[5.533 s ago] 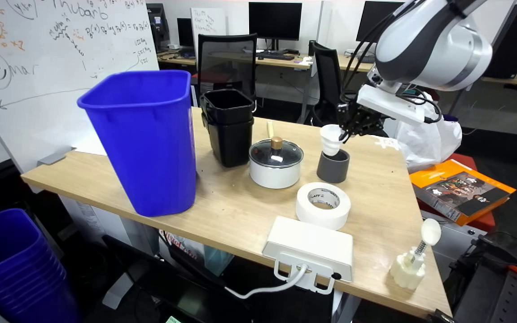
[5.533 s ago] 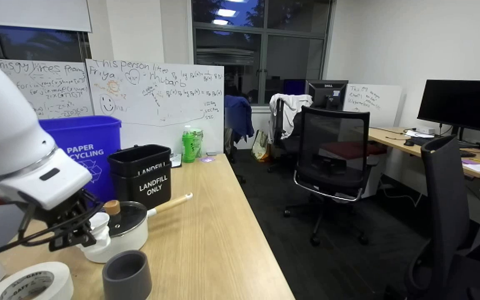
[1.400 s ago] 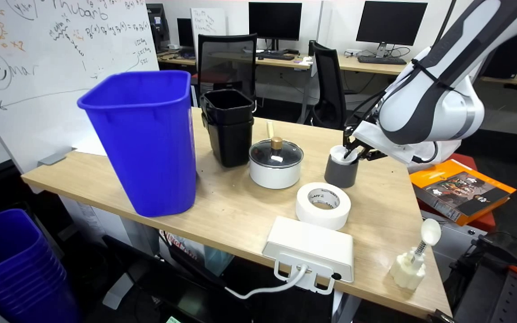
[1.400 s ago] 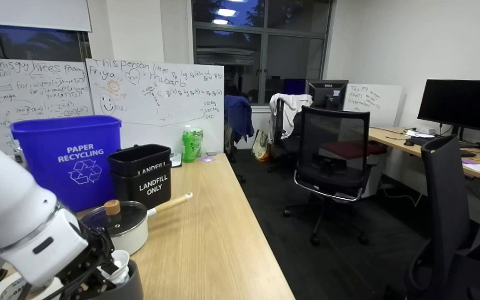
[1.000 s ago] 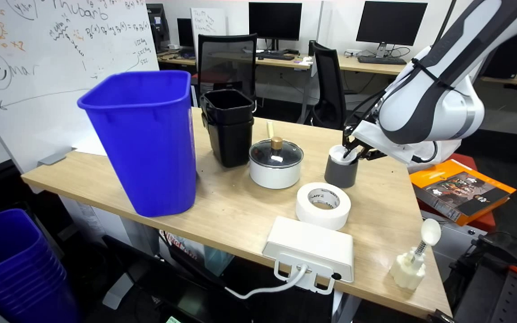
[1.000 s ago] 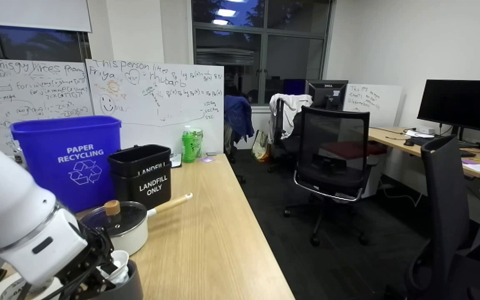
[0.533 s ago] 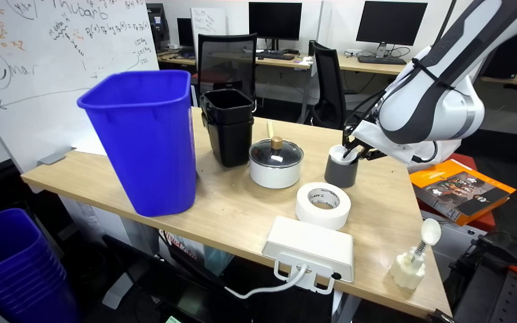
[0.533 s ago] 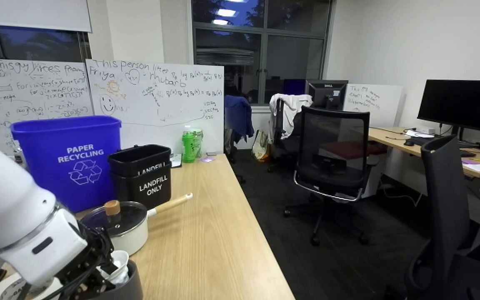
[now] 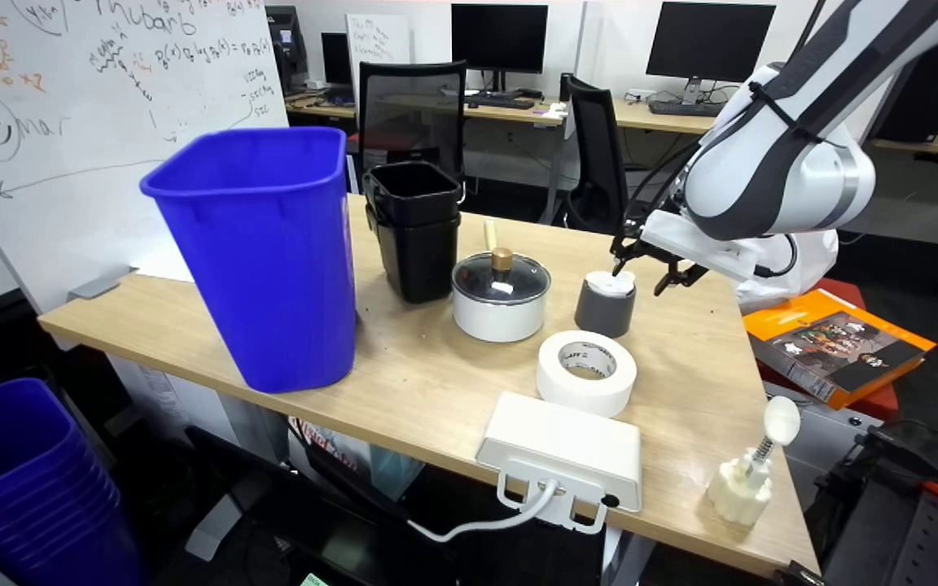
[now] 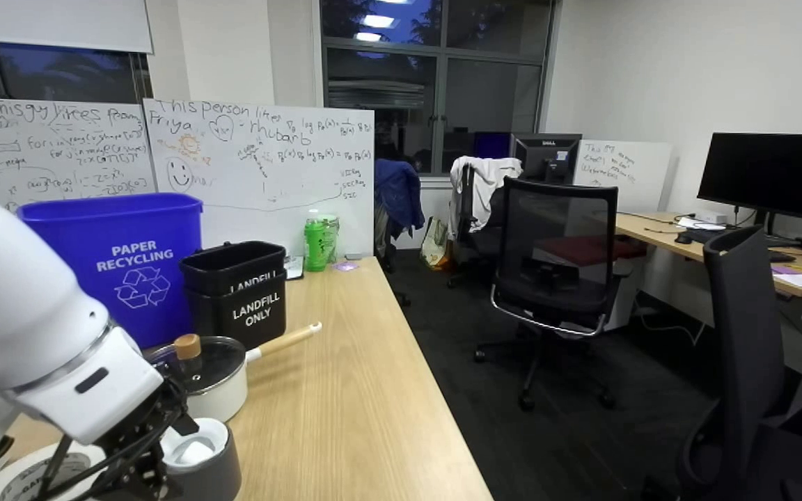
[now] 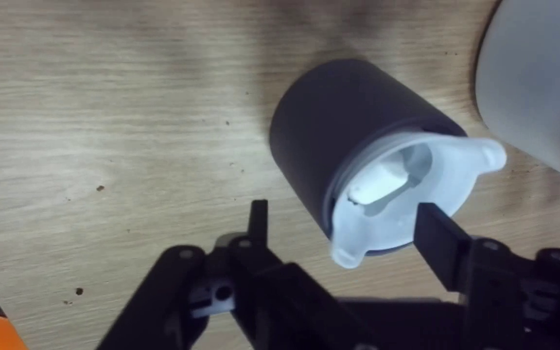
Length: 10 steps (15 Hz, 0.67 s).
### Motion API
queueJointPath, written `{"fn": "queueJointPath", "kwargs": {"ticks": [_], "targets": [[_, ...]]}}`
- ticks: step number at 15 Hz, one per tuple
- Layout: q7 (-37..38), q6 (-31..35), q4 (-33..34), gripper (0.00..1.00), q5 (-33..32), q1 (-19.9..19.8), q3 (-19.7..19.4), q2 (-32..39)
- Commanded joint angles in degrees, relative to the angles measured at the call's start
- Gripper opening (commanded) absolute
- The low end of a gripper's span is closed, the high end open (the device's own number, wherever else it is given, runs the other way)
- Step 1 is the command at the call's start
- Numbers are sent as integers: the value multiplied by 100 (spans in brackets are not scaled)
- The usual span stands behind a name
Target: Put the white object in the grey cup
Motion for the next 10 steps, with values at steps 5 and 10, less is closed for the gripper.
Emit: {"fn": "queueJointPath", "kwargs": {"ticks": [5, 10], "targets": [[159, -1180, 63, 100, -666, 776, -827, -220], [179, -1219, 174, 100, -729, 636, -556, -362]]}}
